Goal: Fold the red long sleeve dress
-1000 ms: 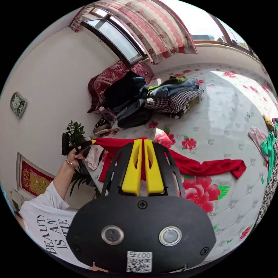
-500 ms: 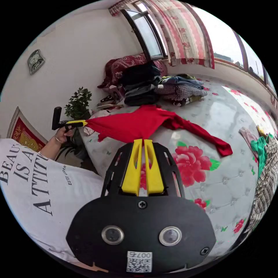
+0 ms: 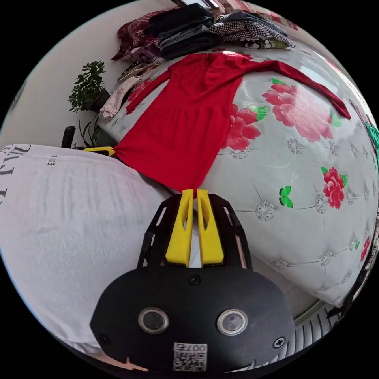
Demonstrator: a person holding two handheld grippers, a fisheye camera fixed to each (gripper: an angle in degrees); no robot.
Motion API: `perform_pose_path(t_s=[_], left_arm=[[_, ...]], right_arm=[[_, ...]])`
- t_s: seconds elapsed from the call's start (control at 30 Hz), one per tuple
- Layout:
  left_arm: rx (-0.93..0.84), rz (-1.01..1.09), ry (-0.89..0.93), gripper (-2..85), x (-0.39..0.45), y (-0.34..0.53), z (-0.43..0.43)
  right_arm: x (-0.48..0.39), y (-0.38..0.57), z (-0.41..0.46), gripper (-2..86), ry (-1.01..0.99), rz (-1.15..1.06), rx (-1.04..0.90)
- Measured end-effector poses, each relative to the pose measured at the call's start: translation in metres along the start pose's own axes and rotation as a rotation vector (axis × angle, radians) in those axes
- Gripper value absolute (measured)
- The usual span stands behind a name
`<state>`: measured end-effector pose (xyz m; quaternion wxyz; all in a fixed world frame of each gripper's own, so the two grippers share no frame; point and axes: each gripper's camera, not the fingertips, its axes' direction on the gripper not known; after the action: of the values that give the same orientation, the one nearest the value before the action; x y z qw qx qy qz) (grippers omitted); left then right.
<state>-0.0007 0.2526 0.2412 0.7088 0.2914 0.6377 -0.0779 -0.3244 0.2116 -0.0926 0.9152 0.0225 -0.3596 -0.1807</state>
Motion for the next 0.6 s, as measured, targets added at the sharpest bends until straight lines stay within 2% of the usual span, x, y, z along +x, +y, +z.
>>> perform_pose_path(t_s=[0.1,0.33,0.47,0.6], left_arm=[[-0.087,-0.062,-0.024,5.8,-0.009,0.000,0.023],[-0.005,-0.057,-0.134,5.3,-0.020,-0.015,-0.004],[0.066,-0.121,-0.048,5.3,-0.026,-0.044,-0.013],[0.108,-0.167,-0.020,5.3,-0.018,-0.070,-0.017]], right_arm=[[0.002,-0.006,-0.002,2.6,0.050,0.057,0.018],[0.068,-0.051,-0.075,5.7,0.214,0.330,0.261],[0.120,-0.091,-0.113,6.7,0.282,0.421,0.367],[0.167,-0.135,-0.135,7.2,0.329,0.427,0.391]])
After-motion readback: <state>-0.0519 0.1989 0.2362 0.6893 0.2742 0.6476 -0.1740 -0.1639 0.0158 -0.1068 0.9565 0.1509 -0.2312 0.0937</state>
